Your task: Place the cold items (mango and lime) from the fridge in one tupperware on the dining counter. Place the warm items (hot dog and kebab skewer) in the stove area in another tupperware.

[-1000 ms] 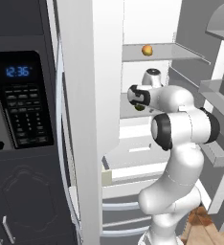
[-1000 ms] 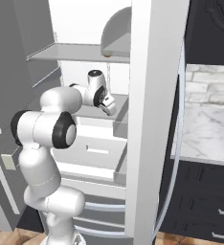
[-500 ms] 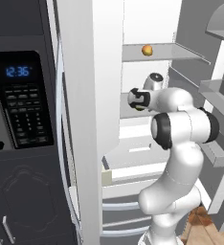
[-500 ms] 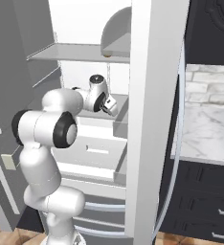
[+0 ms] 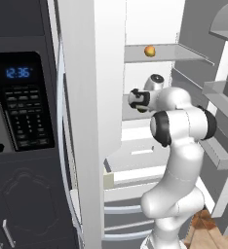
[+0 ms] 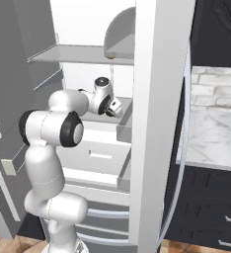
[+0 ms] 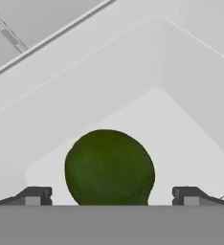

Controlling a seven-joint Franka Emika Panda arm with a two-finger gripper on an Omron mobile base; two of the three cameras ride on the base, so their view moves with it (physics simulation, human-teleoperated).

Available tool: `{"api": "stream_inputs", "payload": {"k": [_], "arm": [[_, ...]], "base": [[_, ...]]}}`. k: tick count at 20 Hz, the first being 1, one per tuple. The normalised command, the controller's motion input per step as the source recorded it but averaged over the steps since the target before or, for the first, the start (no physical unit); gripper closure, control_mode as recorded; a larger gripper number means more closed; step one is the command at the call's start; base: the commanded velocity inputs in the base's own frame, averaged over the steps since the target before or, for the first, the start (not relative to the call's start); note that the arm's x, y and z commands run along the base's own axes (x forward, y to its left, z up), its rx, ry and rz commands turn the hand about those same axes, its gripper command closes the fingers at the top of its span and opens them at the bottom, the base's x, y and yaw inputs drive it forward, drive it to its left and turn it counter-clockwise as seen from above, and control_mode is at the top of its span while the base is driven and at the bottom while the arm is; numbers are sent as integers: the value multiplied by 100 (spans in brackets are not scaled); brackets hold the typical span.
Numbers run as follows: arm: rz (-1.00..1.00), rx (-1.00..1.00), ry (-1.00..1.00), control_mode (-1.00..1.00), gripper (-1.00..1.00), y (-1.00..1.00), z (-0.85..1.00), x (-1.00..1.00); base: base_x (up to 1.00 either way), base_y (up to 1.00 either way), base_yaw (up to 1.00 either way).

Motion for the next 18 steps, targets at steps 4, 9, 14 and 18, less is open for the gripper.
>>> {"api": "stream_inputs", "payload": {"k": [4,9,14,18], "arm": [[0,0,0,-100,-100,0,-3,26],[0,0,0,-100,-100,2,-17,7],[0,0,0,-100,-100,0,-20,0],[0,0,5,-100,100,2,-24,2]], "base": [[0,0,0],[0,0,0],[0,0,0],[0,0,0]]}}
